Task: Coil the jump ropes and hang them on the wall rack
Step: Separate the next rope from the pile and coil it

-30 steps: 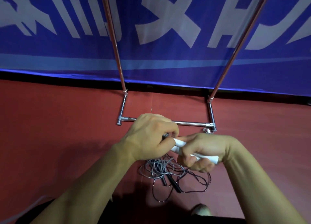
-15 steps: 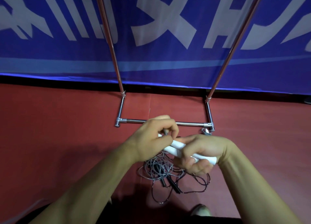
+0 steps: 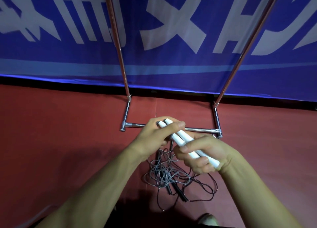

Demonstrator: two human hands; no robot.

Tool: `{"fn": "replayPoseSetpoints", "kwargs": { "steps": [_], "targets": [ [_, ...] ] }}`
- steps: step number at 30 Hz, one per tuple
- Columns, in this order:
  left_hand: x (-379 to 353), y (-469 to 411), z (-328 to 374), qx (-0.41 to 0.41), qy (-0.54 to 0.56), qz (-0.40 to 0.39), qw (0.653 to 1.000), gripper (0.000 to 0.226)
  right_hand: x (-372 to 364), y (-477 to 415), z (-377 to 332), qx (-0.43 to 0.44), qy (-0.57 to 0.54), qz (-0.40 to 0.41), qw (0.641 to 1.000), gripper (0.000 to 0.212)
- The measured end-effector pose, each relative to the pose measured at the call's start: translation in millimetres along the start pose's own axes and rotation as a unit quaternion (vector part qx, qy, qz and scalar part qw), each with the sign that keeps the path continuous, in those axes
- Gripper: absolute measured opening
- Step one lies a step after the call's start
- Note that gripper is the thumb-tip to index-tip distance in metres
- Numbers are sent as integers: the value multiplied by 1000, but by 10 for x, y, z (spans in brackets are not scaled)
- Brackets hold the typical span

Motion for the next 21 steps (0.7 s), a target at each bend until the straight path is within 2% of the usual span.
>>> {"fn": "replayPoseSetpoints", "kwargs": {
  "steps": [2, 5, 6, 9, 12, 15, 18, 21],
  "targets": [
    [81, -26, 17, 8, -17, 26, 999, 16, 72, -47, -13, 12, -44, 31, 999, 51],
    [320, -58, 18, 4, -49, 95, 994, 26, 279, -85, -44, 32, -135, 114, 984, 59],
    [373, -61, 22, 2, -59, 109, 992, 28, 343, -73, -62, 42, -130, 146, 980, 59],
    [468, -66, 11, -6, -76, 134, 988, 30, 417, 0, -141, 80, -33, 215, 973, 51],
    [554, -86, -4, -5, -99, 158, 982, 23, 208, 16, -162, 75, 92, 178, 977, 45],
    [567, -79, -65, 11, -112, 161, 981, 24, 223, 35, -107, 33, 254, 232, 938, 41],
    [501, -47, -245, 72, -13, 155, 985, 24, 233, 75, -263, 110, 328, 301, 889, 38],
    [402, -55, -321, 103, 84, 150, 980, 21, 118, 91, -356, 189, 294, 286, 892, 37]
  ]
}}
Point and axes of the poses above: each hand's wrist, its own y-axis away from the middle knuckle, its own x-axis out of the back of the hand, z = x × y, the point moved 10 cm from there along -y, towards the middle knuckle, and after that the axes turned 6 degrees about -x, right-handed, at the moved point
